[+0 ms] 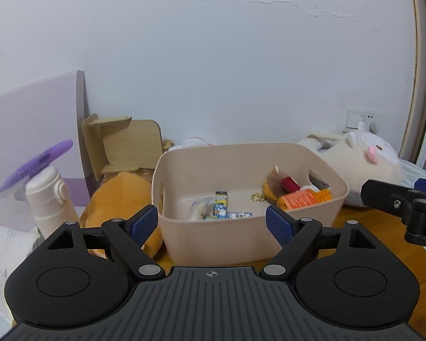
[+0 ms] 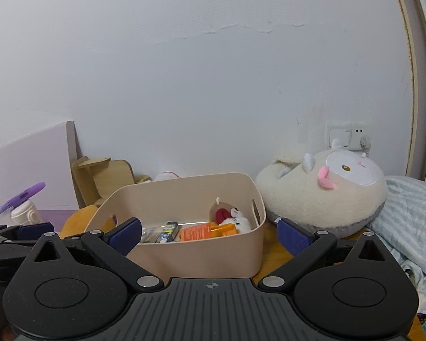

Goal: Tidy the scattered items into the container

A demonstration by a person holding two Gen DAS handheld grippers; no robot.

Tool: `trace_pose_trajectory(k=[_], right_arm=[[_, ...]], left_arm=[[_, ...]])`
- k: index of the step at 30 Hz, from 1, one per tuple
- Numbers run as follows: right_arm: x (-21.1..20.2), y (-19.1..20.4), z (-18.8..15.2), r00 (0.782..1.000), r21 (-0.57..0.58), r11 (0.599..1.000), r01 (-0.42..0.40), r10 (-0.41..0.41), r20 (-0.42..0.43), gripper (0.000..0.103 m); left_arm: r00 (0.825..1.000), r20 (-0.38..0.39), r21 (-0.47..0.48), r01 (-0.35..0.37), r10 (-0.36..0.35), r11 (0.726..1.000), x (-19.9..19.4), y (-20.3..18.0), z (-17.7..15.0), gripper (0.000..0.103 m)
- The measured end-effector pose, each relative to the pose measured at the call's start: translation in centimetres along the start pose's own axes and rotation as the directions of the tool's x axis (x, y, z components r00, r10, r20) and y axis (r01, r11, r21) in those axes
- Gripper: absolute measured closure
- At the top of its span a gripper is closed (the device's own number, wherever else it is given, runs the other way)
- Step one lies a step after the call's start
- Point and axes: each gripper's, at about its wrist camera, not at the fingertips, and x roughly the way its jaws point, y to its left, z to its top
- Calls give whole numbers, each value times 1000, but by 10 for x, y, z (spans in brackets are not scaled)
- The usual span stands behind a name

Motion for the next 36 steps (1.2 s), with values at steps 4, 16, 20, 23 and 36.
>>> trace_pose_trajectory(k=[4,16,20,23,36], right_arm=[[-15,-2,-6,1000,3,1000,5,-5,17,0],[-58,6,-32,1000,15,1000,8,-8,14,0],[-70,3,-41,1000,40,999,-5,5,0,0],[-80,2,-46,1000,39,999,9,-9,15,0],[-124,6,-74,998,3,999,53,-53,25,0]], left_arm=[[1000,3,-3,3,-3,1000,-13,-2,-8,18],[997,72,24,-15,13,1000,-69,-13,-33,18],[998,70,44,-6,3,999,-83,-18,-42,18],[998,69,33,-2,0,999,-94,-19,-48,18],[1000,-8,-22,8,-8,1000,-124,-24,-86,18]])
